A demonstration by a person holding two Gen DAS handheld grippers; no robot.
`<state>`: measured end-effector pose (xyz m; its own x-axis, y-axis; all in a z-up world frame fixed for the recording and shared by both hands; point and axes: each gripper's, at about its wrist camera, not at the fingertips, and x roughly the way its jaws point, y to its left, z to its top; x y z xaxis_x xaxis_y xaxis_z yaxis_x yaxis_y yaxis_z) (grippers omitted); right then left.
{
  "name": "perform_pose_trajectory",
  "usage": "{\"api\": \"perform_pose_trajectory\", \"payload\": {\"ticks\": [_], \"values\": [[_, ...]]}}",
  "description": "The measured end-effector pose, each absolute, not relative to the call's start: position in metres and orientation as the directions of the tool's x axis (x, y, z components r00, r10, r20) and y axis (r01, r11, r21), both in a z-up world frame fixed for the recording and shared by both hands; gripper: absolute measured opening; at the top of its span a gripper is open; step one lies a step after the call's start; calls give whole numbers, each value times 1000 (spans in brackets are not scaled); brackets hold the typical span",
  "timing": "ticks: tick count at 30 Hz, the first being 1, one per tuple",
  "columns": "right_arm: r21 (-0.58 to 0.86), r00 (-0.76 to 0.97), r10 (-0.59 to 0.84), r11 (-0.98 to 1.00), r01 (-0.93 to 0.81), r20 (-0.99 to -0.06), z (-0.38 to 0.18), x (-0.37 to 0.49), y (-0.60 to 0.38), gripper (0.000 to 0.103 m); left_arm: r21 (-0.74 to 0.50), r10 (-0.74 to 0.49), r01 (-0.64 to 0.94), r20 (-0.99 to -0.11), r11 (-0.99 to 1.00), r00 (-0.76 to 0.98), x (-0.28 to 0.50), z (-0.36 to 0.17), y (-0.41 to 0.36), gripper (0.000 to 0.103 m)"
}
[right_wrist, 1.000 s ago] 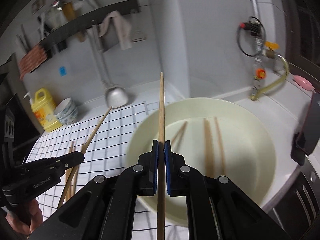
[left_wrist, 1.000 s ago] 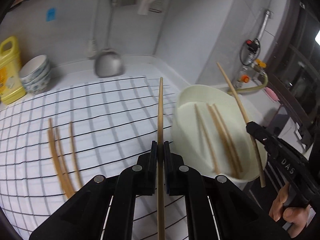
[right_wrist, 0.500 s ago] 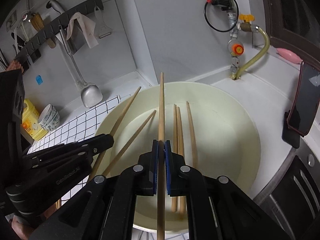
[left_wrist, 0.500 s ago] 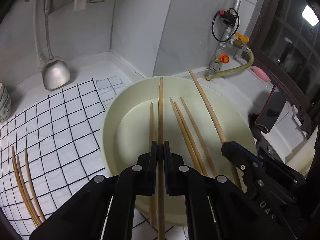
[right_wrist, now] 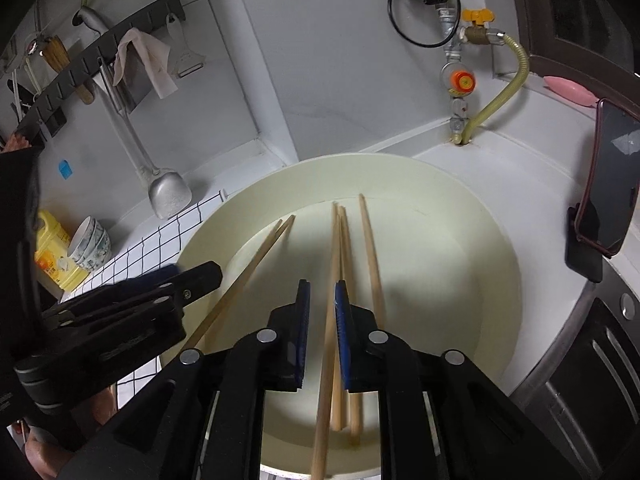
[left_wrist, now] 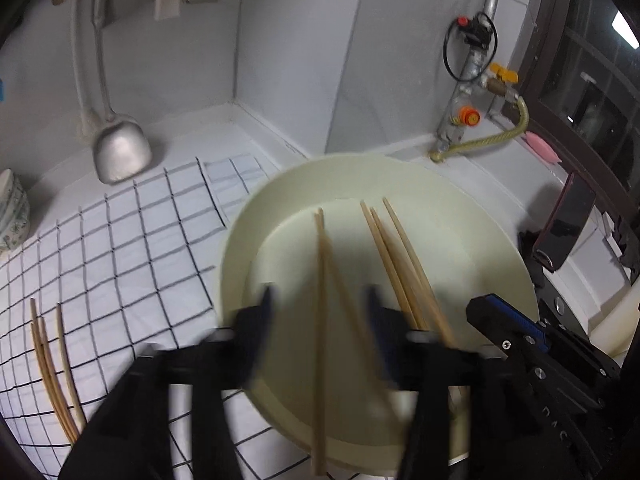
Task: Organize utensils
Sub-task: 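Open both tools to drop the chopsticks into the cream basin, then move both open tools back over the remaining chopsticks on the cloth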
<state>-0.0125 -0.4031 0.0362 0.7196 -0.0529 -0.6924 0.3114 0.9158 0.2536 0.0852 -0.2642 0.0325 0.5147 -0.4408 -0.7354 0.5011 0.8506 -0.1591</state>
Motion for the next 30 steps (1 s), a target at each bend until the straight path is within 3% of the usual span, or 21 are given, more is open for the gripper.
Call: {"api": "perform_pose_trajectory", "payload": {"ticks": [1, 8, 30], "values": [[256, 721, -53, 915, 312, -691, 37, -13, -404, 12, -156, -440, 492, -717, 857, 541, 83, 37, -260, 76], [238, 727, -79, 916, 323, -682, 44, -17, -403, 21, -154, -405, 434, -709, 888, 577, 83, 52, -234, 80], [169, 725, -15, 969, 180, -688, 48, 0, -343, 42, -152, -326, 317, -715, 936, 619, 67, 46, -143, 84]]}}
